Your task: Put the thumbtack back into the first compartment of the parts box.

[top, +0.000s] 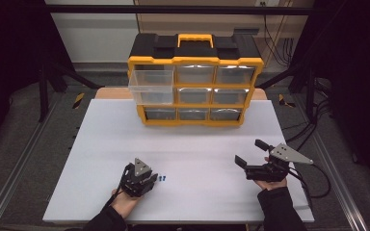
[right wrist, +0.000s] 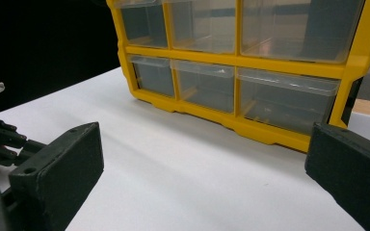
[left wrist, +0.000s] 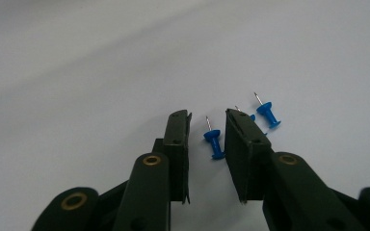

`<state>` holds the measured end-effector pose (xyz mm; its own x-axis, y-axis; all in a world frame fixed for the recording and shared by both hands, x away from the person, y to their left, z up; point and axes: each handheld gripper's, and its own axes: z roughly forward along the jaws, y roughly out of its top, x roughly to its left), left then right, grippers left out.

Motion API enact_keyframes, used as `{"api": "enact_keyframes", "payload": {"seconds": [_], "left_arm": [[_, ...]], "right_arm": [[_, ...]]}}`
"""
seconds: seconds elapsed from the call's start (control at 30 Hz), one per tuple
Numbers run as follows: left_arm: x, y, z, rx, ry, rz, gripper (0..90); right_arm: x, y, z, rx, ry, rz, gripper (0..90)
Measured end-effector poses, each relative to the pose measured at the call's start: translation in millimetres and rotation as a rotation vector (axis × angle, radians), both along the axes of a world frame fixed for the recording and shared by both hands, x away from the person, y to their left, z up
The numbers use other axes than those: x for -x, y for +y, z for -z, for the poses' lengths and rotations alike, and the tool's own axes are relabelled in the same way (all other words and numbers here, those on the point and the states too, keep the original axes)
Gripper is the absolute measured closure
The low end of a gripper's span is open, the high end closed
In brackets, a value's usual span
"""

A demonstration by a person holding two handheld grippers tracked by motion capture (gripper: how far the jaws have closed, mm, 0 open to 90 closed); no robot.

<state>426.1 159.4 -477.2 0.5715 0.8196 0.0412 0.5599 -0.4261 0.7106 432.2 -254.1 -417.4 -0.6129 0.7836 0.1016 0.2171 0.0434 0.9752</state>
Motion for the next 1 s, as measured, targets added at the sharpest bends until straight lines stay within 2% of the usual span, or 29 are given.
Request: {"api": "enact_keyframes", "payload": {"seconds": [0.3, 0.47, 0.57, 0.77, 0.83, 1.0], "left_arm": [[0.2, -0.1, -0.7, -0.008, 0.006, -0.002, 76.4], [-0.1, 0.3, -0.9, -0.008, 0.011, -0.008, 82.4], [-0.2, 0.6, -1.3, -0.017, 0.012, -0.002, 83.2], [-0.7, 0.6, -0.5, 0.003, 0.006, -0.004, 84.3], [-1.5, 2.3, -1.5, -0.011, 0.014, 0.010, 84.4], [-1.9, 2.8, -2.5, -0.001, 0.016, 0.021, 84.7]], "right_arm": [[-0.1, -0.2, 0.1, 0.000, -0.004, -0.001, 0.5], [0.0, -0.2, 0.0, -0.001, -0.004, -0.001, 0.5], [0.0, -0.2, 0.0, -0.002, -0.004, -0.001, 0.5], [0.3, 0.2, -0.4, -0.008, 0.002, 0.004, 0.5], [0.2, 0.1, -0.3, -0.008, 0.000, 0.001, 0.5], [0.5, 0.1, -0.6, -0.009, 0.002, 0.003, 0.6]]}}
